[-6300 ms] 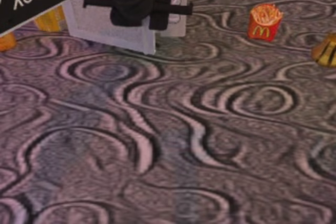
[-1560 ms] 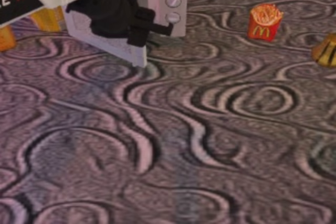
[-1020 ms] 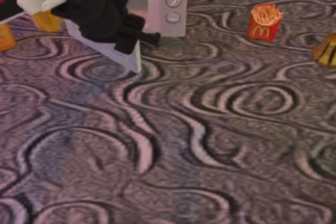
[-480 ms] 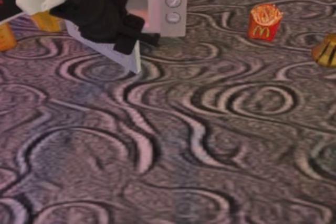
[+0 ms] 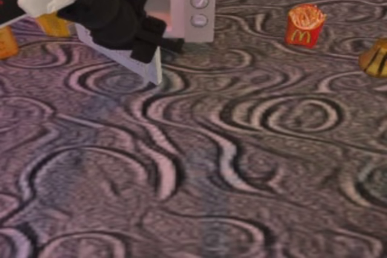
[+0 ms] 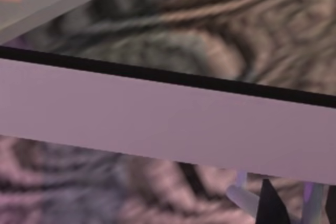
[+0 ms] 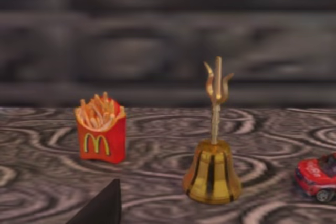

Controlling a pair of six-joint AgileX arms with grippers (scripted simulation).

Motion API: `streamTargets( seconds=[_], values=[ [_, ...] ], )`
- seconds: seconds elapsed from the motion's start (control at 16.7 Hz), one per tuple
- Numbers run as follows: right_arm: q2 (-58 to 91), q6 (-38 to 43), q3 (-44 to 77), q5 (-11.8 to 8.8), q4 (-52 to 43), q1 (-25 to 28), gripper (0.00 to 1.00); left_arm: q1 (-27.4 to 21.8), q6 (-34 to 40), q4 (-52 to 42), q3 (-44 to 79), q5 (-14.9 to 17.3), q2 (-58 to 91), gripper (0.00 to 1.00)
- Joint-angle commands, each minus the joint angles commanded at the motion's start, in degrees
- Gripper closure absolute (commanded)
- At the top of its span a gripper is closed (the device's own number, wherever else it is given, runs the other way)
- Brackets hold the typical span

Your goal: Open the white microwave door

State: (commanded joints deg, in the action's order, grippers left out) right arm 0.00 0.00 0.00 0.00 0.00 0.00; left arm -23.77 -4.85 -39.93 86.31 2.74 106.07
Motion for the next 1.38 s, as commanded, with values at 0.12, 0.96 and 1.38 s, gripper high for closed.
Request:
streamTargets(
  seconds=[0.12, 0.96, 1.38],
  values=[
    [0.0, 0.0, 0.0, 0.0, 0.0, 0.0, 0.0, 0.0, 0.0, 0.0, 0.0, 0.0, 0.0, 1.0],
    [0.0, 0.0, 0.0, 0.0, 0.0, 0.0, 0.0, 2.4, -6.9, 0.0, -3.5, 4.1, -2.8, 1.0],
    [0.0, 0.0, 0.0, 0.0, 0.0, 0.0, 0.0, 2.9, -8.3, 0.0, -4.1, 4.7, -3.3, 1.0]
  ],
)
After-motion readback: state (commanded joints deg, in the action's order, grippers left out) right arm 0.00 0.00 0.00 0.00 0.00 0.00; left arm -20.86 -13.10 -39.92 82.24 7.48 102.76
